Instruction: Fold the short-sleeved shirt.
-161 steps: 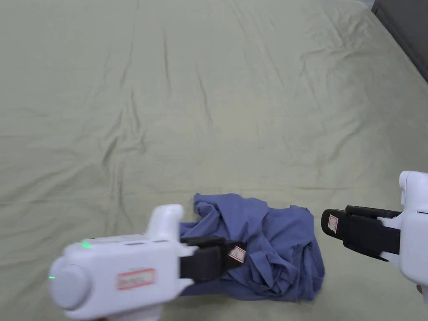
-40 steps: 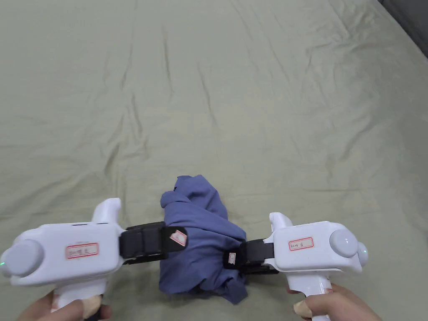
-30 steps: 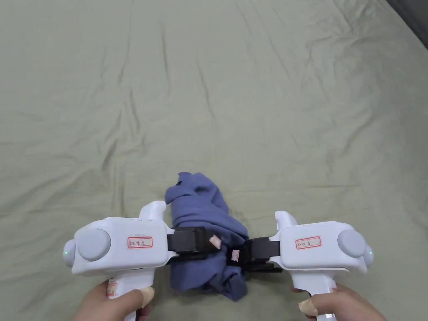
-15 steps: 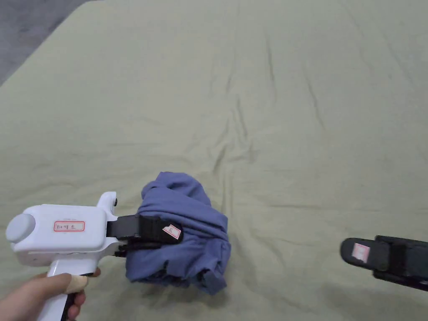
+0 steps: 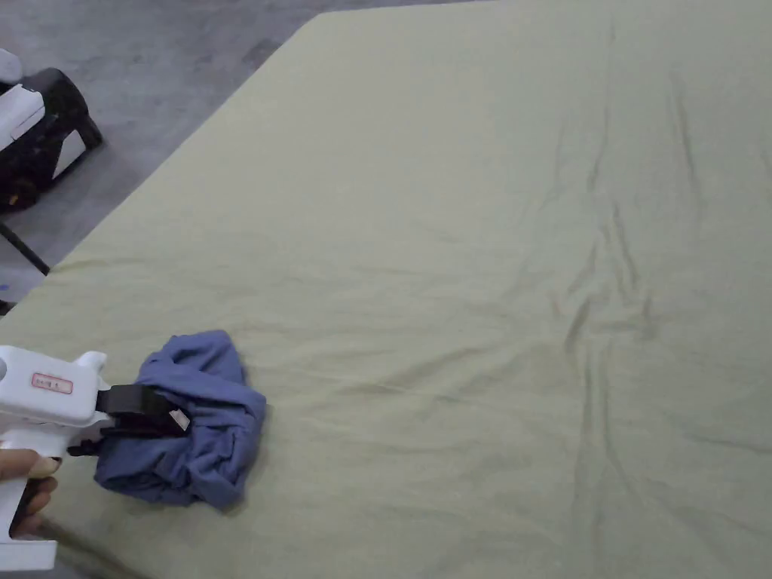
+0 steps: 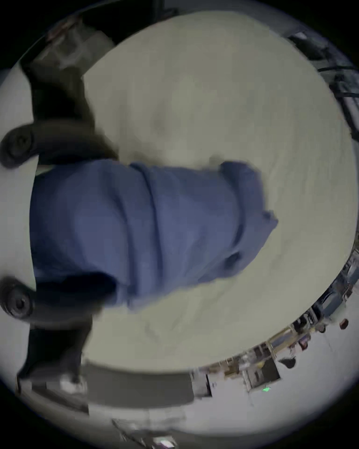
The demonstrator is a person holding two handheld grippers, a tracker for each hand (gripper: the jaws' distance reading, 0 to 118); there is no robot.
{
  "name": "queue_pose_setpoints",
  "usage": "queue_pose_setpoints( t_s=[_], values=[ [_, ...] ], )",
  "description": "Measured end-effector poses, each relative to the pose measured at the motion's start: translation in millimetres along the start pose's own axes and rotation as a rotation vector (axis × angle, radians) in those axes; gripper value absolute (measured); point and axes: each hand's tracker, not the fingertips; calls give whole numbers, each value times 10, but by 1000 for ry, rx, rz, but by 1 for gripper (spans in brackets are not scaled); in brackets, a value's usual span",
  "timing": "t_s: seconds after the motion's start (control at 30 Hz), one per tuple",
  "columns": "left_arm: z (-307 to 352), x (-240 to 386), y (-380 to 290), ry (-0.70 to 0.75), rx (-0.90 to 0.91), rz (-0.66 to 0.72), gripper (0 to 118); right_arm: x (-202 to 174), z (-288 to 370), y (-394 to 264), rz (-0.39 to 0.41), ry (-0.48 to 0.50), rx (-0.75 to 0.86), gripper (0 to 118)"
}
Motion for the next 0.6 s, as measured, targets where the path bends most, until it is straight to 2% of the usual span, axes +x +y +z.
queue_pose_setpoints(
  t_s=[0.03,0.07,0.1,0.13,0.3,0.33,0.37,0.4,0.47,0.5,0.53,0.6],
  values=[
    [-52,75,-3,89,44,-59,115,-22,-25,3,0,-8,-2,5],
    [-93,122,-58,181,19,-106,118,-47,-49,2,9,-27,-5,5],
    [-45,150,-96,148,53,-140,118,-108,-83,1,26,-52,-12,5],
    [-3,185,-102,105,31,-114,118,-155,-110,-2,39,-72,-21,5],
    [606,517,82,111,83,-72,116,-291,-36,69,160,-254,-31,5],
    [744,658,123,80,67,-48,94,-335,-9,118,192,-317,-20,5],
    [936,868,122,46,121,-62,37,-367,42,190,217,-382,-12,5],
    [1091,1083,136,54,204,-121,0,-382,120,287,234,-431,-1,5],
    [1421,1563,183,224,427,-300,0,-466,259,509,255,-521,45,5],
    [1604,1954,116,380,553,-394,0,-527,378,653,277,-582,90,5],
    [1758,2245,70,424,643,-446,0,-589,476,767,290,-634,127,5],
    [2133,2963,-94,216,790,-463,0,-832,683,1025,342,-748,222,5]
  ],
)
